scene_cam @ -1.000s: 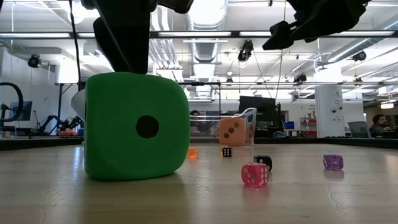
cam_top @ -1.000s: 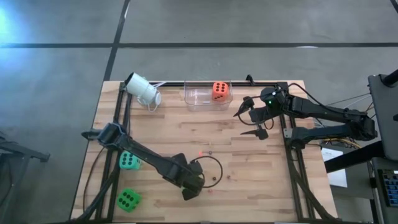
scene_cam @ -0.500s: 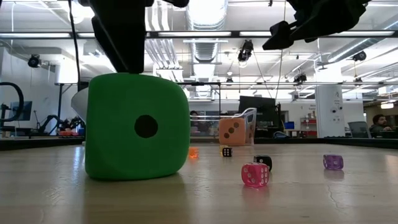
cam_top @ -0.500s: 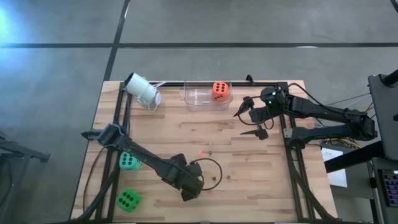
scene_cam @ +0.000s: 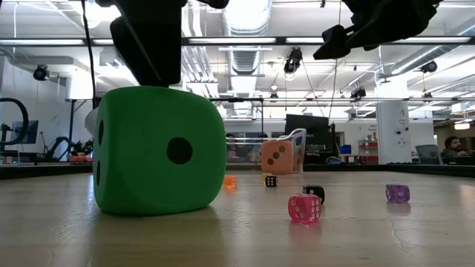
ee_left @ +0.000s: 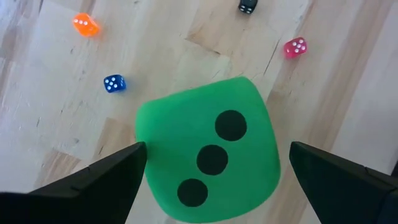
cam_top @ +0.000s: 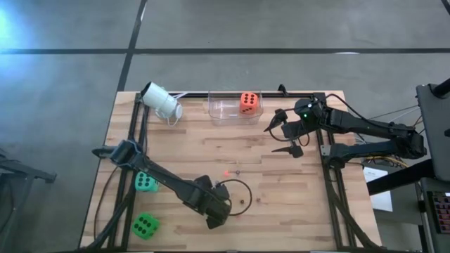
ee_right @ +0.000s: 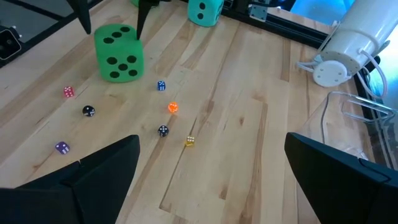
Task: Pick & Place Dice
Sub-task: Put the top big green dice into the transparent bin
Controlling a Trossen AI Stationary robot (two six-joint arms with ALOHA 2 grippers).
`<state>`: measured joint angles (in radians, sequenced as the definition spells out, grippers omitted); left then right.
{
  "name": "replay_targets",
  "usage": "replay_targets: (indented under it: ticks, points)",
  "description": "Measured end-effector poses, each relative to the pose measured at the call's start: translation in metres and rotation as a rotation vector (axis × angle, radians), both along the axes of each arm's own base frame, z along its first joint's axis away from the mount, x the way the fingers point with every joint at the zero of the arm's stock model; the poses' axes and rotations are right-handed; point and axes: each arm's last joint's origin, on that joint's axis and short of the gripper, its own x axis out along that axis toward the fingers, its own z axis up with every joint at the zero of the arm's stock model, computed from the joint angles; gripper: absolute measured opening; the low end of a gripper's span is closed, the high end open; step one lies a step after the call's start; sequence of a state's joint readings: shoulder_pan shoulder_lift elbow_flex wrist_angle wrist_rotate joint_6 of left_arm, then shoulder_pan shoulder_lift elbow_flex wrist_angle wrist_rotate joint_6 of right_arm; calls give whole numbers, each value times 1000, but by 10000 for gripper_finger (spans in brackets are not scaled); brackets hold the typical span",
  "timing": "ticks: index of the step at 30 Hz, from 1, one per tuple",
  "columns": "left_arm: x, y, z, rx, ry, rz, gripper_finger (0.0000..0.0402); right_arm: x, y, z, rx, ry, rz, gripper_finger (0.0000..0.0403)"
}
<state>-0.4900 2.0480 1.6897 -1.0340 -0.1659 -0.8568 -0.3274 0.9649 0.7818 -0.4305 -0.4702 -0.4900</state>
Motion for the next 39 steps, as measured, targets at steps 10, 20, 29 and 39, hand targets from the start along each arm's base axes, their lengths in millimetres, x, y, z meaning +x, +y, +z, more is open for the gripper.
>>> replay_targets:
  ticks: [10, 20, 29, 39]
  points:
    - [0, 1, -6, 3, 11, 57, 400, 0, 0, 0, 0, 0, 0, 400]
    - [-1, 2, 1, -9, 45, 86, 400, 0, 0, 0, 0, 0, 0, 400]
    - [-2, 2, 1, -9, 53, 117, 400, 0, 0, 0, 0, 0, 0, 400]
    - [-4, 4, 12, 51, 42, -224, 400, 0, 0, 0, 0, 0, 0, 400]
